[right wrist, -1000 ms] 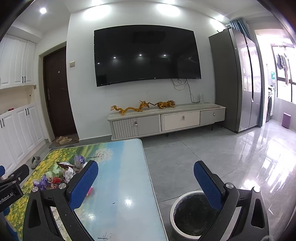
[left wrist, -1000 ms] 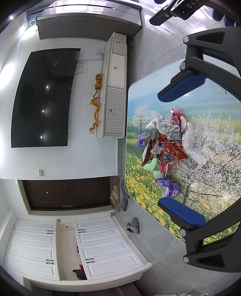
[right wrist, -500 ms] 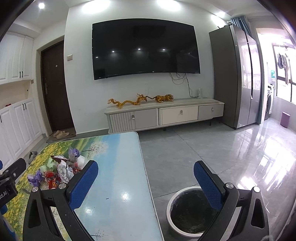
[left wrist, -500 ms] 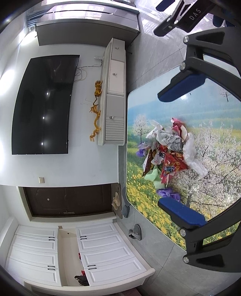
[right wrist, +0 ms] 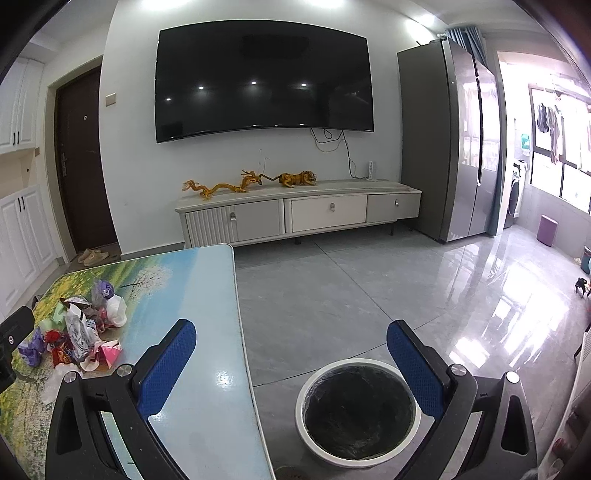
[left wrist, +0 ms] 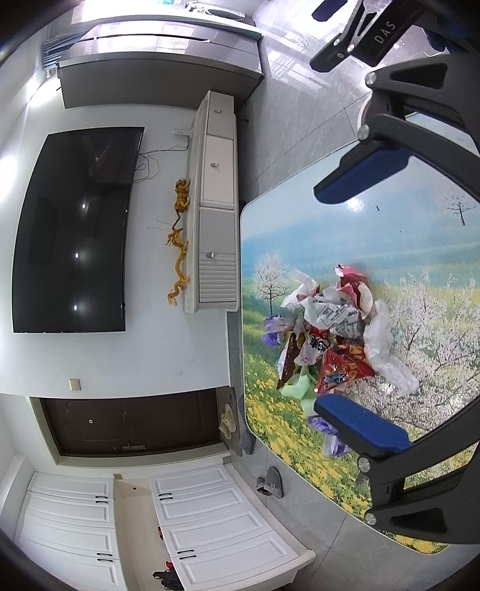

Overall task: Collect trash
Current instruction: 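Move both grippers toward the trash pile on the table, then grasp the purple plastic bag with the left gripper while the right grasps the pink wrapper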

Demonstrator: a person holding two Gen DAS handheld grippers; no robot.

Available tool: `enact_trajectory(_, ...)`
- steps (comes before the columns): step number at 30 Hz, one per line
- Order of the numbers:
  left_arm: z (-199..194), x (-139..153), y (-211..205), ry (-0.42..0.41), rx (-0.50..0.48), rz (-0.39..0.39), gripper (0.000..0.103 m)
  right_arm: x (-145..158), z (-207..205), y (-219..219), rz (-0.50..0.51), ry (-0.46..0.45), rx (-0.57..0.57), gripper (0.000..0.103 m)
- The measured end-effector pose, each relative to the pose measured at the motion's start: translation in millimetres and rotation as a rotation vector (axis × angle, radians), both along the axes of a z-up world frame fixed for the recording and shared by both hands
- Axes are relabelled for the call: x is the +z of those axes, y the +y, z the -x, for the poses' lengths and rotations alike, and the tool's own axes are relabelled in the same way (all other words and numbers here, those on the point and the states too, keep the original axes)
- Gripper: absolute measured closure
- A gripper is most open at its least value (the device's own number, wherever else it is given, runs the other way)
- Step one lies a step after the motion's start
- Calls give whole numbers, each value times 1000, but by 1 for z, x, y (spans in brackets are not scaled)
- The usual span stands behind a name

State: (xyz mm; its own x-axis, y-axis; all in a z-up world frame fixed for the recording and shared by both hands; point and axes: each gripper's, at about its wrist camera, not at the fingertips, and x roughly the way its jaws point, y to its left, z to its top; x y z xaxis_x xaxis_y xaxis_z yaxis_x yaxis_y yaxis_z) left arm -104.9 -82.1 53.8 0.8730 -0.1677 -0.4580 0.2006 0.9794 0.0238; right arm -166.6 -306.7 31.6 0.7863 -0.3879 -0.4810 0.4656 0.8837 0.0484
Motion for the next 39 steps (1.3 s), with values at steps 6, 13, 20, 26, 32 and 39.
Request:
enact_trajectory(6,-8,-1,-6,2,-23,11,0,-5,-3,-10,-2,-4,-19,0)
enact_trajectory(13,-13,-1,-13,-6,-64,16,0,-1,-6,-15,2,-20,-17,0)
enact_trajectory(20,-27,-5,9,-12,-60,12,0,-10,-29,4,0,29,75,0)
enact_trajectory(26,-55,-12,72,8,47,17,0,-15,-56,39,-12,70,227,1)
enact_trajectory(32,-77,-29,141,54,171,6,0,-23,-88,77,-44,115,386,23)
enact_trajectory(39,-91,-53,177,119,224,11,0,-40,-119,114,-102,177,543,37)
